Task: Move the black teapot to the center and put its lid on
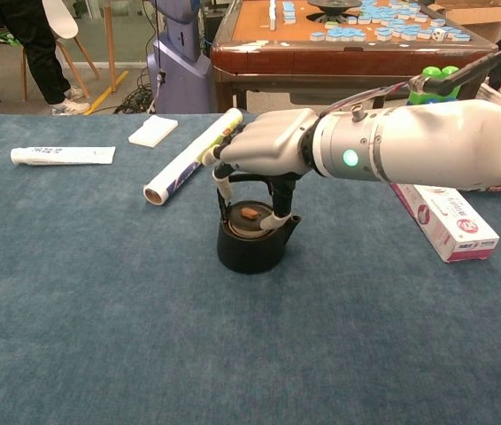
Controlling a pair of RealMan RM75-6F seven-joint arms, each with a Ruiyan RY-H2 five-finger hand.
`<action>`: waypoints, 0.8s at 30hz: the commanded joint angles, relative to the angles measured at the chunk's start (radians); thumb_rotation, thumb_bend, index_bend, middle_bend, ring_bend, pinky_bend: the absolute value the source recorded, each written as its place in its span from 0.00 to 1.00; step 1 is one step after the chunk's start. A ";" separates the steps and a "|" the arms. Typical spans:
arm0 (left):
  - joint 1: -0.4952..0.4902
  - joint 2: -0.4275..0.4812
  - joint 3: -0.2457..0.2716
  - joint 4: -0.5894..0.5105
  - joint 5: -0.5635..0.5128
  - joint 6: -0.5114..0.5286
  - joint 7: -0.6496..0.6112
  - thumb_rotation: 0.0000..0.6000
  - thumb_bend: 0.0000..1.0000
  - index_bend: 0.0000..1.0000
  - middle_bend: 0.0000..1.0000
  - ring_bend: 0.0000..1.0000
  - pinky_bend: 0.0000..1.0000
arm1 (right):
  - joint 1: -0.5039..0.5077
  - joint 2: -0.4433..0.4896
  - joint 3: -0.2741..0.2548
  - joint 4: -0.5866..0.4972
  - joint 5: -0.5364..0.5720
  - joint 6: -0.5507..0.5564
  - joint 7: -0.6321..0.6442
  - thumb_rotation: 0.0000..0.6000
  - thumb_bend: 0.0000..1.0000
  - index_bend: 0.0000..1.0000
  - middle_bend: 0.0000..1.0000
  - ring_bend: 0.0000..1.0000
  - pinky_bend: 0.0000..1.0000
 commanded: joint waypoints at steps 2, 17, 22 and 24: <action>0.001 0.000 0.000 0.001 0.002 0.000 -0.002 1.00 0.23 0.00 0.00 0.00 0.04 | 0.006 0.001 -0.006 -0.002 0.008 0.006 -0.001 1.00 0.27 0.25 0.05 0.00 0.00; -0.008 0.001 -0.018 0.015 -0.013 -0.009 -0.007 1.00 0.23 0.00 0.00 0.00 0.04 | -0.115 0.193 -0.022 -0.206 -0.106 0.191 0.105 1.00 0.27 0.24 0.08 0.00 0.00; -0.016 -0.007 -0.029 0.028 -0.019 -0.010 0.000 1.00 0.23 0.00 0.00 0.00 0.04 | -0.226 0.295 -0.049 -0.307 -0.187 0.319 0.171 1.00 0.27 0.24 0.12 0.00 0.01; -0.018 -0.012 -0.032 0.034 -0.022 -0.011 0.006 1.00 0.23 0.00 0.00 0.00 0.04 | -0.271 0.325 -0.058 -0.333 -0.214 0.366 0.202 1.00 0.28 0.24 0.14 0.00 0.05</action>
